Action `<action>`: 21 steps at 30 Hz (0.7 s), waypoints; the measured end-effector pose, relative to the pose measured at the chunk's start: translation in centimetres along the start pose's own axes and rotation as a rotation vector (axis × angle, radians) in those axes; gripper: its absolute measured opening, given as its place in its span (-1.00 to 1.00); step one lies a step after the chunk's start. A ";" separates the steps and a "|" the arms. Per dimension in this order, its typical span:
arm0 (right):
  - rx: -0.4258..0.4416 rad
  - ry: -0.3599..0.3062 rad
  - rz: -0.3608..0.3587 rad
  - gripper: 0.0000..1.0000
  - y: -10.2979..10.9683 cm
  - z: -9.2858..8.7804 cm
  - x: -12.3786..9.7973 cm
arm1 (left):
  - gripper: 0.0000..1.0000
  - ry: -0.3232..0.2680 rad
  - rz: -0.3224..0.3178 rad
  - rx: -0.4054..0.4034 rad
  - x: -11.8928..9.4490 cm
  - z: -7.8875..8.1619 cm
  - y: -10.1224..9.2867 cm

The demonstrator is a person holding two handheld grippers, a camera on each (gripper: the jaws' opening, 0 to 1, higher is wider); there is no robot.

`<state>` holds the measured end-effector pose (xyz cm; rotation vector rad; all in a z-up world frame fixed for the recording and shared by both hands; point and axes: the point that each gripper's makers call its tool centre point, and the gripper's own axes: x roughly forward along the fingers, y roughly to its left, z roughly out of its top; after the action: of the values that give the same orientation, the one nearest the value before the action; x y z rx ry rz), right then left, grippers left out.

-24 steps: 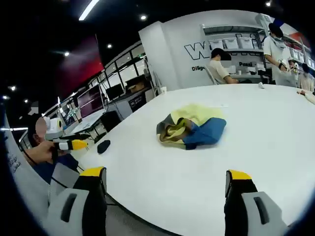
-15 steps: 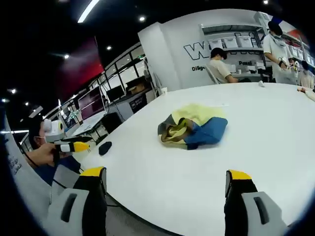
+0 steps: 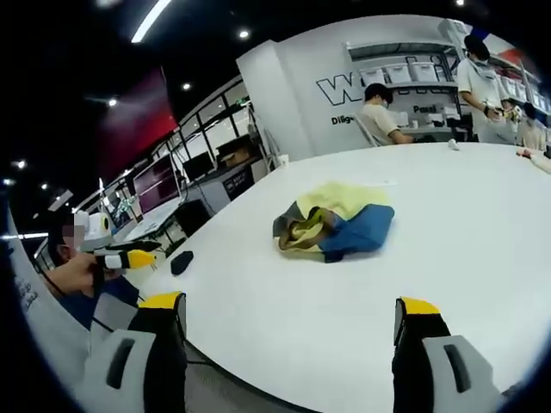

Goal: Fold the garment on the visible template until the final outline fits inside the template.

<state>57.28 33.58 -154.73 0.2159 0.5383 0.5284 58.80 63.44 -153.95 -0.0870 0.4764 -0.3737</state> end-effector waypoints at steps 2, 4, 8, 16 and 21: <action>0.012 0.002 -0.004 0.99 0.0 0.1 0.0 | 0.67 0.000 -0.003 -0.006 0.0 0.1 0.0; 0.005 -0.003 -0.007 0.99 -0.1 0.3 0.1 | 0.67 -0.009 -0.010 -0.005 0.1 0.3 -0.2; -0.011 -0.002 -0.004 0.99 0.2 0.6 0.1 | 0.67 -0.012 -0.014 -0.003 0.1 0.6 -0.4; -0.034 -0.005 -0.001 0.99 0.0 0.8 0.2 | 0.62 -0.013 -0.013 -0.016 0.3 0.4 0.0; -0.070 0.000 -0.002 0.98 -0.5 1.1 0.2 | 0.60 -0.014 -0.013 -0.008 0.5 0.5 0.4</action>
<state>58.25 33.20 -154.06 0.1491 0.5193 0.5447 59.54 63.61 -153.76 -0.1004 0.4639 -0.3836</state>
